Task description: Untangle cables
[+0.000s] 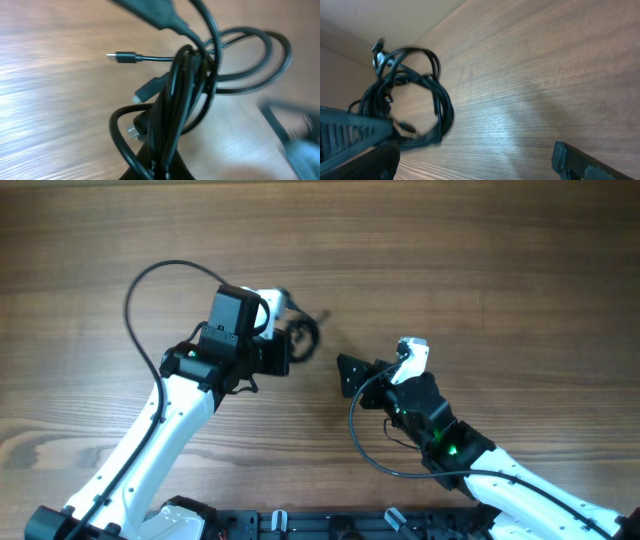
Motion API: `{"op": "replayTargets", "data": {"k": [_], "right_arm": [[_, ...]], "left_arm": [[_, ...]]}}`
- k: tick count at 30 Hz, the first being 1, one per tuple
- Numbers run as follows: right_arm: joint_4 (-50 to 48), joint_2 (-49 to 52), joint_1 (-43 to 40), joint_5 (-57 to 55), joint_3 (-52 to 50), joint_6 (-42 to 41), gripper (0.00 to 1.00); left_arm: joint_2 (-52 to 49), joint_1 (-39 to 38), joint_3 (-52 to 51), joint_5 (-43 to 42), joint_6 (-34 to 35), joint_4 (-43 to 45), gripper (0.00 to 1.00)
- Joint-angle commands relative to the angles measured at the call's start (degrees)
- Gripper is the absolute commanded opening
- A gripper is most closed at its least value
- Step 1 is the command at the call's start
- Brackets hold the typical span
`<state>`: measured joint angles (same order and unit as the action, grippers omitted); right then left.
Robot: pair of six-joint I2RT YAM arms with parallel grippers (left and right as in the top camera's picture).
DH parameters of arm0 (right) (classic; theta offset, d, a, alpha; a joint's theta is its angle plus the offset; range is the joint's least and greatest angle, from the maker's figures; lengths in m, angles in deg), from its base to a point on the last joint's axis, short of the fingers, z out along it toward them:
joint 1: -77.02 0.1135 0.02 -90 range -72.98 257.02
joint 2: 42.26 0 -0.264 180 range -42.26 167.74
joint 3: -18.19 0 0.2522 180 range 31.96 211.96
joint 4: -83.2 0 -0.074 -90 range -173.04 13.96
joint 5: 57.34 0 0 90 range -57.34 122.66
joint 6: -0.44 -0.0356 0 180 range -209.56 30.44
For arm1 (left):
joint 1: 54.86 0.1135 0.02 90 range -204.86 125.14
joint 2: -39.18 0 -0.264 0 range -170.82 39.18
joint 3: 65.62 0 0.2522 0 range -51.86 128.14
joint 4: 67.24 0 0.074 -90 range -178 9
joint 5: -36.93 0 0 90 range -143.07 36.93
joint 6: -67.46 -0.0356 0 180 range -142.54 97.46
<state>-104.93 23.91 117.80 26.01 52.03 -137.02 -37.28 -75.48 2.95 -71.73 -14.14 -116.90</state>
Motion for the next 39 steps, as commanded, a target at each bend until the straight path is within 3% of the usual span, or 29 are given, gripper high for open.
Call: {"op": "replayTargets", "data": {"k": [1, 5, 10, 13, 16, 17, 18, 19, 20, 23, 25, 27, 28, 30, 33, 35, 39], "right_arm": [[-1.68, -0.81, -0.15, 4.04, 0.17, 17.2, 1.0], [-5.53, -0.81, -0.15, 15.69, 0.17, 23.08, 0.88], [-4.76, -0.76, -0.2, 15.69, 0.17, 23.43, 0.51], [-4.42, -0.76, -0.2, 15.67, 0.17, 23.26, 0.26], [-4.44, -0.76, -0.2, 15.41, 0.17, 20.83, 0.06], [-4.42, -0.76, -0.2, 15.26, 0.17, 19.19, 0.04], [-4.42, -0.76, -0.2, 15.23, 0.17, 17.55, 0.04], [-4.42, -0.76, -0.2, 15.15, 0.17, 14.95, 0.04], [-4.42, -0.76, -0.2, 14.97, 0.17, 12.68, 0.04], [-4.42, -0.76, -0.2, 13.7, 0.17, 7.89, 0.04], [-4.44, -0.76, -0.2, 13.05, 0.17, 6.34, 0.04], [-4.44, -0.76, -0.2, 13.07, 0.17, 6.27, 0.04], [-4.42, -0.76, -0.2, 13.03, 0.17, 5.01, 0.04], [-4.66, -0.76, -0.2, 12.83, 0.17, 2.49, 0.04], [-5.11, -0.76, -0.2, 12.59, 0.17, 0.74, 0.04], [-6.03, -0.76, -0.2, 12.5, 0.17, 0.39, 0.04], [-6.12, -0.76, -0.2, 6.51, 0.17, -8.7, 0.04]], "left_arm": [[1.38, -0.15, 0.61, -20.11, -19.34, -2.84, 0.04], [1.36, -0.15, 0.61, -23.39, -23.74, -6.43, 0.04], [1.36, -0.15, 0.61, -26.56, -27.56, -7.23, 0.04], [1.36, -0.13, 0.61, -26.49, -27.56, -7.21, 0.04], [1.36, -0.11, 0.61, -24.13, -27.47, -7.23, 0.04], [1.36, -0.09, 0.61, -22.64, -27.39, -7.26, 0.04], [1.36, -0.09, 0.61, -21.24, -26.77, -7.23, 0.14], [1.36, -0.09, 0.61, -19.43, -25.35, -7.06, 0.35], [1.36, -0.09, 0.61, -17.92, -23.69, -6.82, 0.39], [1.36, -0.09, 0.61, -15.63, -19.76, -5.86, 0.36], [1.36, -0.09, 0.61, -15.74, -17.46, -4.37, 0.14], [1.36, -0.09, 0.61, -15.76, -16.44, -3.04, 0.04], [1.36, -0.09, 0.61, -15.76, -16.44, -2.84, 0.05], [1.36, -0.11, 0.61, -15.78, -16.37, -2.75, 0.2], [1.36, -0.15, 0.59, -15.78, -13.9, -2.69, 0.28], [1.36, -0.15, 0.59, -16.02, -13.42, -3.02, 0.42], [1.36, -0.15, 0.59, -16.02, -11.52, -4.17, 0.5]]}}
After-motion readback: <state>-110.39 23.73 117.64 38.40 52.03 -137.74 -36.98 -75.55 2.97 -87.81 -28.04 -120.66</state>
